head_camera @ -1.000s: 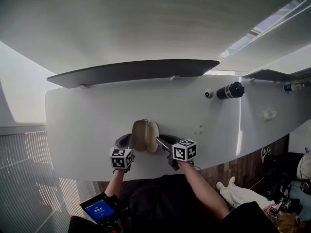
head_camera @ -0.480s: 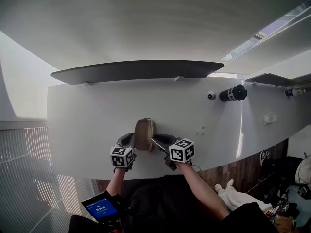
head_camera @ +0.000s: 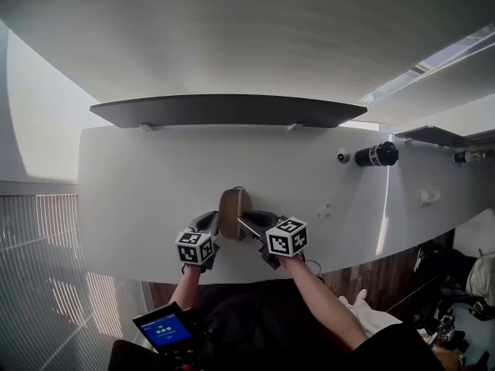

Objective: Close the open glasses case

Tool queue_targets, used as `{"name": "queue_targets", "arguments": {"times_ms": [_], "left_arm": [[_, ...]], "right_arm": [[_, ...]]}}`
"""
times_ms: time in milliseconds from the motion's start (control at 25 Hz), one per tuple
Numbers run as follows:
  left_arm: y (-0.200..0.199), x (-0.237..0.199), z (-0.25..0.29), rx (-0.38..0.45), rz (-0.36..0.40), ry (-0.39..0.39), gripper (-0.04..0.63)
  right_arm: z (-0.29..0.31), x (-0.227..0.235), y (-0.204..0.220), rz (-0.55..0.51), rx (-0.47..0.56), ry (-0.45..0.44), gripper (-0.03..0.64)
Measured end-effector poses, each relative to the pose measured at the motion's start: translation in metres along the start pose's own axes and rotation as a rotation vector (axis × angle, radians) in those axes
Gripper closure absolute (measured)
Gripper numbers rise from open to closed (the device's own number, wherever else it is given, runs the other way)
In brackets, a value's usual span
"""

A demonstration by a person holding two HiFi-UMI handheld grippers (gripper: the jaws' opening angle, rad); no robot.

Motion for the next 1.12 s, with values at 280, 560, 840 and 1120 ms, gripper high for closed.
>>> {"name": "queue_targets", "arguments": {"times_ms": [280, 560, 840, 1120], "left_arm": [[0.004, -0.017, -0.011, 0.027, -0.058, -0.008, 0.588], [-0.006, -0.037, -0.036, 0.083, -0.079, -0.035, 0.588], [-0.007, -0.047, -0.051, 0.109, -0.076, -0.040, 0.588], [-0.004, -0.043, -0.053, 0.104, -0.056, -0.028, 0.588]], "right_arm": [[0.034, -0.013, 0.001, -0.045, -0.051, 0.025, 0.515], [0.074, -0.016, 0.004, -0.177, -0.183, 0.148, 0.539], [0.087, -0.017, 0.005, -0.288, -0.245, 0.257, 0.588], [0.083, -0.019, 0.004, -0.287, -0.242, 0.242, 0.589]]}}
Point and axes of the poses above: the fingertips, and each gripper's own axes: z forward along the fingers, x to its right, y out of its underside, the point moved 4 cm from there along -z, backward along the fingers, and after that the axes turned 7 degrees about y, right-handed, at the moved point
